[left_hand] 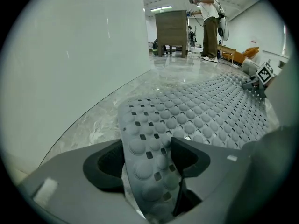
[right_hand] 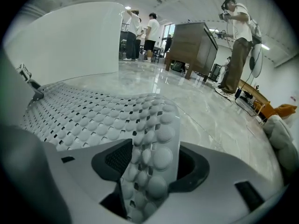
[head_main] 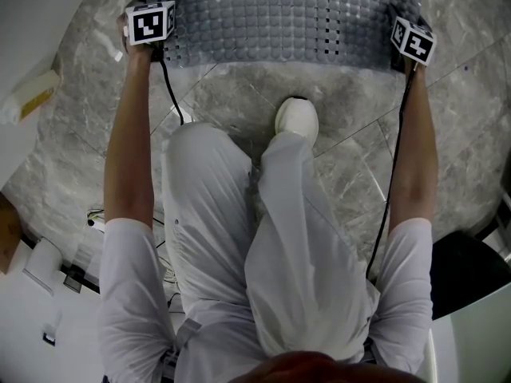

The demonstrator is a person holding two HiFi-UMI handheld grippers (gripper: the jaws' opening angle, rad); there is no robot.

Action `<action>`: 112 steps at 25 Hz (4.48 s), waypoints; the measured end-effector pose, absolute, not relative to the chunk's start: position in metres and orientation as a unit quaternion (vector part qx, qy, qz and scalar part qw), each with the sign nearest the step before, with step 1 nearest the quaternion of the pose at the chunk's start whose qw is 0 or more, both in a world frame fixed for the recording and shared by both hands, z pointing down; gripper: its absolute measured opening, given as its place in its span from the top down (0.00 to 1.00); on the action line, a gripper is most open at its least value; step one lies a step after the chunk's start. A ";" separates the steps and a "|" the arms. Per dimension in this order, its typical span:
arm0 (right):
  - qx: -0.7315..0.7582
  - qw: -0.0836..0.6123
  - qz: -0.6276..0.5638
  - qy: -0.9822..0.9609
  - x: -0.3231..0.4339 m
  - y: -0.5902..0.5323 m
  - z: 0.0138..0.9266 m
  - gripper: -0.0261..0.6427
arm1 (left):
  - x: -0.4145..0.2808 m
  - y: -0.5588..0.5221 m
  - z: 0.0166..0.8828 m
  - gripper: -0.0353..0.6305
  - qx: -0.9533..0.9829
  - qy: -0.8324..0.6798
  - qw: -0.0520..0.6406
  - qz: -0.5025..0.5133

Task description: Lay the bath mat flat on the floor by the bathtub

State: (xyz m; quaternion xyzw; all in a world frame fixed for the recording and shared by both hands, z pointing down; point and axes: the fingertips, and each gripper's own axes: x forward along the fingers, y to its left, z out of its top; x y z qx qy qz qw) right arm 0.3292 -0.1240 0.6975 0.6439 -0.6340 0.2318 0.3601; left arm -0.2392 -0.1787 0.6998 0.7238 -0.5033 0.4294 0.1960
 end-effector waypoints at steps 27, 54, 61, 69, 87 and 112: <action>0.669 0.280 0.252 -0.641 0.310 -0.097 0.679 0.63 | -0.207 -0.168 0.668 0.52 0.766 -0.503 0.168 0.364; 0.586 0.196 0.173 -0.767 0.155 -0.115 0.610 0.96 | -0.094 -0.144 0.608 0.95 0.827 -0.491 0.069 0.266; 0.573 0.186 0.217 -0.768 0.124 -0.086 0.570 0.96 | -0.090 -0.105 0.568 0.95 0.829 -0.481 0.045 0.281; 0.553 0.190 0.234 -0.777 0.095 -0.025 0.446 0.96 | -0.076 -0.059 0.425 0.95 0.854 -0.448 0.066 0.255; 0.604 0.129 0.245 -0.747 0.136 0.027 -0.005 0.96 | -0.066 -0.017 -0.048 0.95 0.861 -0.455 0.059 0.220; 0.582 -0.017 -0.029 -0.813 0.062 0.026 -0.454 0.96 | -0.079 -0.001 -0.436 0.95 0.866 -0.498 -0.018 0.044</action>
